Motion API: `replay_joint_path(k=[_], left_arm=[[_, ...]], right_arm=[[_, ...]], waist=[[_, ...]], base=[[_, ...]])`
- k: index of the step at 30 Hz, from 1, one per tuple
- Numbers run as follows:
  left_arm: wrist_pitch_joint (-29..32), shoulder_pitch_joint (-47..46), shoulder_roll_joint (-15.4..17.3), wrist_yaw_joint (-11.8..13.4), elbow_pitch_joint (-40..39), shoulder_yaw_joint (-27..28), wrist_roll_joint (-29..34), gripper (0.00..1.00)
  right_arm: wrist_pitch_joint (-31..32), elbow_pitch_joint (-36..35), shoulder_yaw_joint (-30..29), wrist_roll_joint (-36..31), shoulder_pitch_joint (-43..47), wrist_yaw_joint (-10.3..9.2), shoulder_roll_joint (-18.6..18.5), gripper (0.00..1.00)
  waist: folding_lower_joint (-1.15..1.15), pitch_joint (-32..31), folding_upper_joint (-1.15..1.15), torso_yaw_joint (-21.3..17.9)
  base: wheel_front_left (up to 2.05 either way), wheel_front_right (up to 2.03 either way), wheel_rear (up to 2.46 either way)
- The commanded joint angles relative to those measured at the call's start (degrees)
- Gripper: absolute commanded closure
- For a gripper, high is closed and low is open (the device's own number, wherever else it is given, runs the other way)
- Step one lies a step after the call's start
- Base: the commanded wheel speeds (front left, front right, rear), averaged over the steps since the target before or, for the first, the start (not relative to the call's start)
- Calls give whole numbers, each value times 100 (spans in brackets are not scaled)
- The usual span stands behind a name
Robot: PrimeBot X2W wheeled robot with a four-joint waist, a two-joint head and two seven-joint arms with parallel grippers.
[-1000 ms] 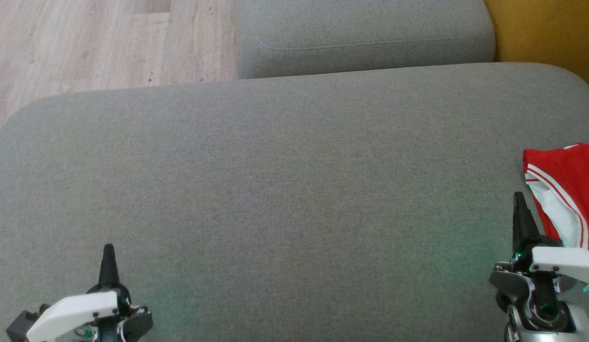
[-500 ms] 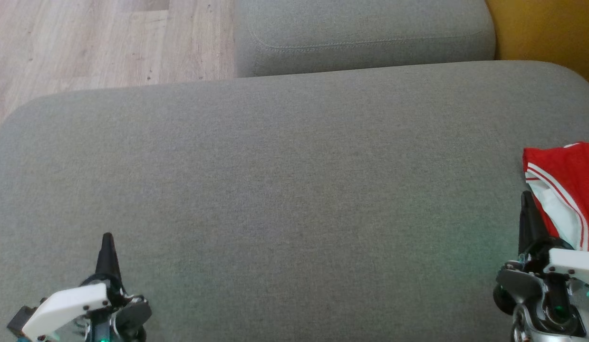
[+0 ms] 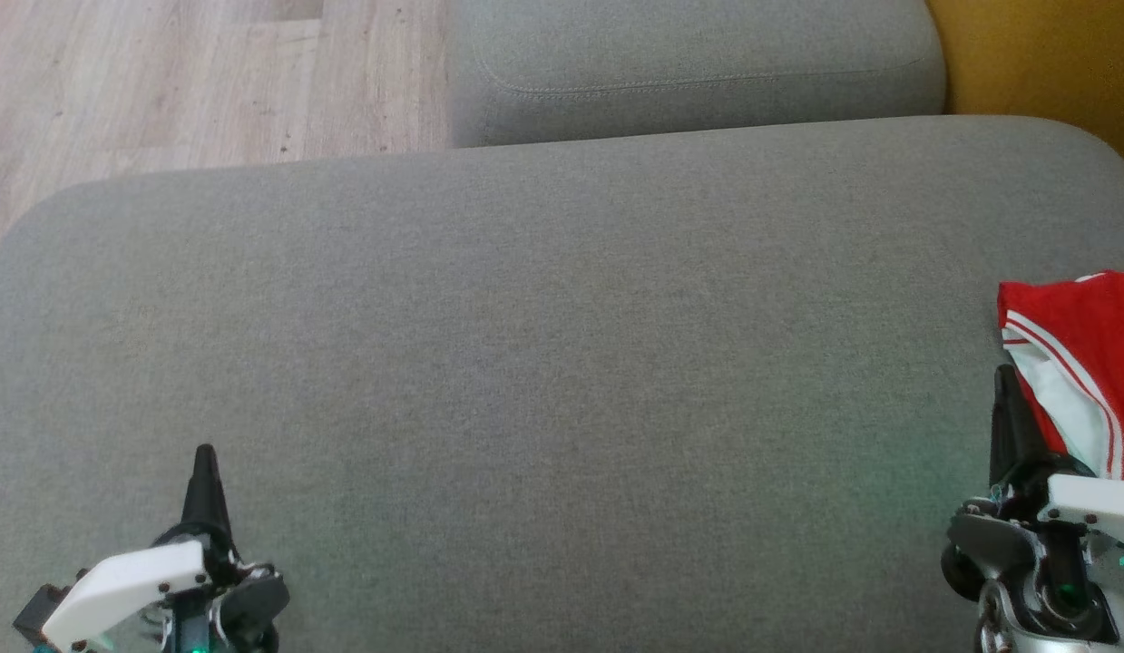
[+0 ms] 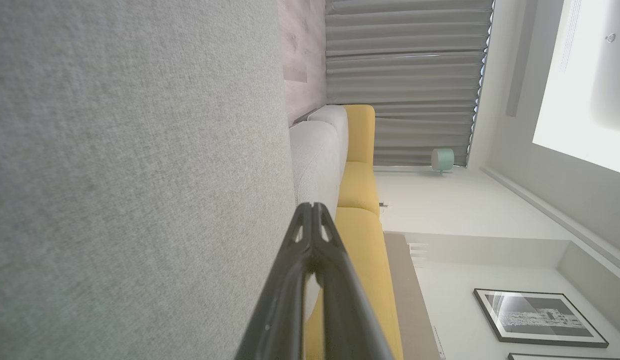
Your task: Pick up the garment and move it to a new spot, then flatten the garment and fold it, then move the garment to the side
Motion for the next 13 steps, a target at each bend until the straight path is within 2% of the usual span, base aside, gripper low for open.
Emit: replay_joint_path(k=[1,13], left_arm=[[42,-274,40,-36,-207,229,-29,100],[42,-274,40,-36,-207,229,-29,100]], right_arm=[[34,-236,116,40,-122,-4,-30,100],[34,-236,117,40,-122,-4,-30,100]], waist=[[0,0,0,0],[0,0,0,0]], base=[[0,0,0],[0,0,0]])
